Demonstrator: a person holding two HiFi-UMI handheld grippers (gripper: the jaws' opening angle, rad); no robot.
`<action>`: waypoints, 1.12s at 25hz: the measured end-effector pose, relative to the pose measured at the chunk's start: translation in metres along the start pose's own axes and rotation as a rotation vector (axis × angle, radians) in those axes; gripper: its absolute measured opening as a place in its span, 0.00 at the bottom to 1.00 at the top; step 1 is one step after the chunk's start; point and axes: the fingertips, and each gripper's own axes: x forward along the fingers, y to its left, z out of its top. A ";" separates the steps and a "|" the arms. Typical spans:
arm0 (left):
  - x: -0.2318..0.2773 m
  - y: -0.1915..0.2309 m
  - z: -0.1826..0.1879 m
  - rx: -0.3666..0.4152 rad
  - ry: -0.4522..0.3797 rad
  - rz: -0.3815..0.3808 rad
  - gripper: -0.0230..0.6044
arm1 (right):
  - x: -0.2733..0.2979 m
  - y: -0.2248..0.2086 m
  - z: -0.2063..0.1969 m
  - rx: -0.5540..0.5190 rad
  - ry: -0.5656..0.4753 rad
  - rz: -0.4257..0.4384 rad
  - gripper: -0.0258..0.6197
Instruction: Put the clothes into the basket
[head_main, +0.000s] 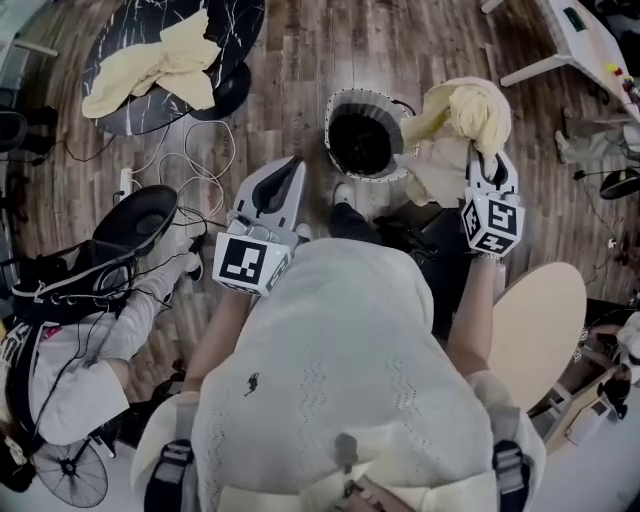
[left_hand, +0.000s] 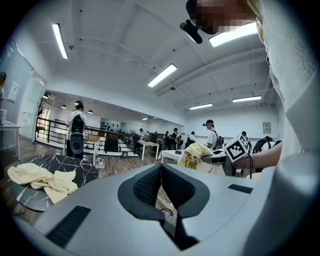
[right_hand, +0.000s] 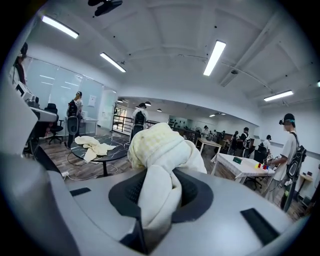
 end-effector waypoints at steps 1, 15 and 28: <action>0.008 0.000 0.001 0.001 -0.001 0.003 0.07 | 0.008 -0.003 -0.001 -0.001 0.002 0.012 0.19; 0.072 -0.001 0.006 0.003 -0.025 0.112 0.07 | 0.100 -0.013 -0.045 -0.085 0.108 0.264 0.19; 0.104 -0.003 0.005 -0.007 -0.045 0.242 0.07 | 0.163 0.019 -0.096 -0.182 0.220 0.530 0.19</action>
